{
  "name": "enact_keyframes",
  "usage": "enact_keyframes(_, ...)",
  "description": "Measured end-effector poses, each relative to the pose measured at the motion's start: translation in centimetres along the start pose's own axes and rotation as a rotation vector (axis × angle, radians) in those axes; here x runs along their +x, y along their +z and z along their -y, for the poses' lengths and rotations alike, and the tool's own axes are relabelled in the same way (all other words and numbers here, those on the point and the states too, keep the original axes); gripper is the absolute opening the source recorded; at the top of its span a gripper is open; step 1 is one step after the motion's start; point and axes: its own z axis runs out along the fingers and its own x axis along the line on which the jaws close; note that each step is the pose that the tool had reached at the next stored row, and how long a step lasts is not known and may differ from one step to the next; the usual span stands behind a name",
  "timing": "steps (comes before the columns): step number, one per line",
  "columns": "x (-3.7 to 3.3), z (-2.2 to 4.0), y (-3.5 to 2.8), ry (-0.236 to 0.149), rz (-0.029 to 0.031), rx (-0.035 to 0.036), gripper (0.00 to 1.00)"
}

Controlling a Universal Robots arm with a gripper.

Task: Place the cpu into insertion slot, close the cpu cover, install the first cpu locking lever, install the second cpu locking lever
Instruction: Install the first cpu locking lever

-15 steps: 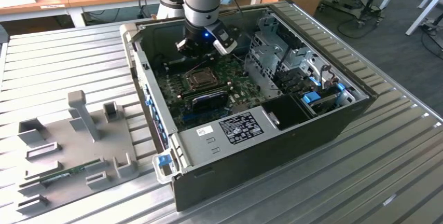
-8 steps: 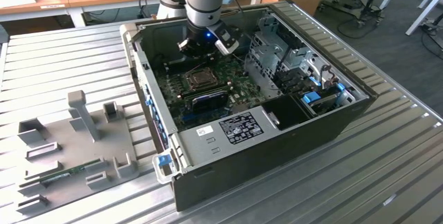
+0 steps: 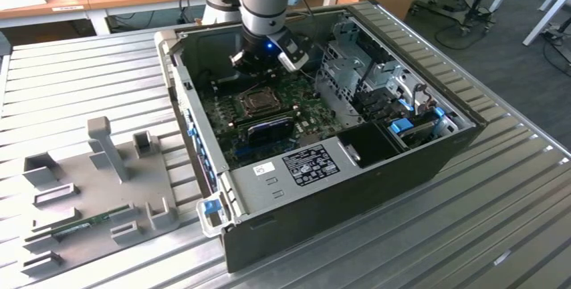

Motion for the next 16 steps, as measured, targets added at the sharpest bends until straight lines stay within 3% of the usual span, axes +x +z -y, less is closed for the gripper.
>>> enact_keyframes(16, 0.03, 0.36, 1.05, 0.000, -0.0001, 0.0002, 0.10)
